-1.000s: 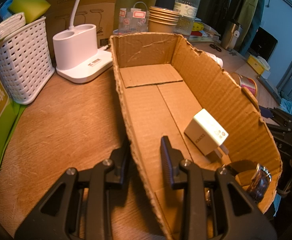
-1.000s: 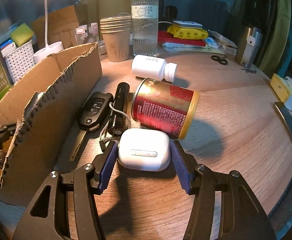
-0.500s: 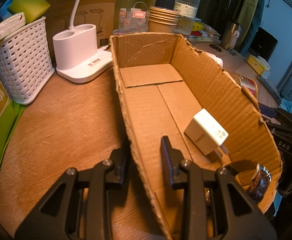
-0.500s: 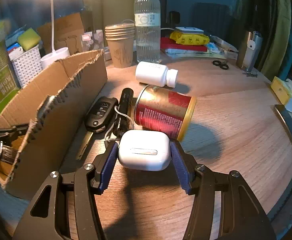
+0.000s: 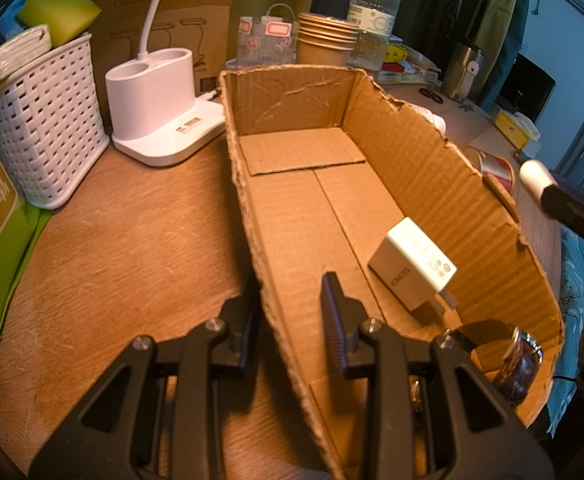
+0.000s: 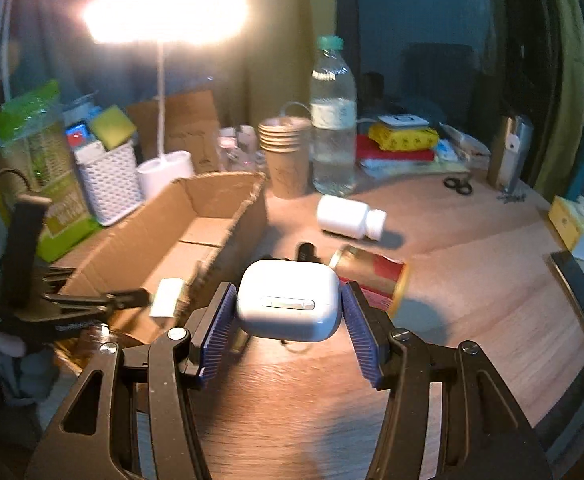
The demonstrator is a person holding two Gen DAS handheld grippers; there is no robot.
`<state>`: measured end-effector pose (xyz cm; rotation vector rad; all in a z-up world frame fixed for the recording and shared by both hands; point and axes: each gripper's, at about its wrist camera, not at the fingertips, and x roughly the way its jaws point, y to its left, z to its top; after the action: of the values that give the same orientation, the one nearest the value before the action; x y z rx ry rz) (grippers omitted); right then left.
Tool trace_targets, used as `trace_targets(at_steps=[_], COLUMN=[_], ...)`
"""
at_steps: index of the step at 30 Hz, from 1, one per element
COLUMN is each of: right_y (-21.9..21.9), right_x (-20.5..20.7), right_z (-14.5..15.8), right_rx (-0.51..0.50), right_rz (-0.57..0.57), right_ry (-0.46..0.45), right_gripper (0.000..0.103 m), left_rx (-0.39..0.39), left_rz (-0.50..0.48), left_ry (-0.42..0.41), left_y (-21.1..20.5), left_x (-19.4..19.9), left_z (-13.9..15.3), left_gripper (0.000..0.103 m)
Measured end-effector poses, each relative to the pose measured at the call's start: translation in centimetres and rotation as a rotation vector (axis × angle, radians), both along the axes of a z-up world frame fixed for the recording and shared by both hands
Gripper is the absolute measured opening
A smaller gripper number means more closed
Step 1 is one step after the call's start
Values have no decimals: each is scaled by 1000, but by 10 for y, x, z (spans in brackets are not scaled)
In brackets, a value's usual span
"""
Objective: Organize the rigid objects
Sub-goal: 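Carry the earbud case over the box and lower it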
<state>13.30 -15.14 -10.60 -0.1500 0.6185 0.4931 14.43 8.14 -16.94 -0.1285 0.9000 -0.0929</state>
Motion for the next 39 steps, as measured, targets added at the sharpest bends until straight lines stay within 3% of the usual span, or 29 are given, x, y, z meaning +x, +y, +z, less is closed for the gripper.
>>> trace_targets(at_steps=[21,39], right_y=[63,84], right_x=[-17,-21], right_z=[2,-15], right_rx=[0,-35], right_rz=[207,262], right_ry=[-3,40], right_gripper=[58,58], left_rx=[0,1], left_rz=[0,0], left_ry=[0,0], left_y=[0,0], left_x=[0,0], left_z=[0,0], left_gripper=[32,32])
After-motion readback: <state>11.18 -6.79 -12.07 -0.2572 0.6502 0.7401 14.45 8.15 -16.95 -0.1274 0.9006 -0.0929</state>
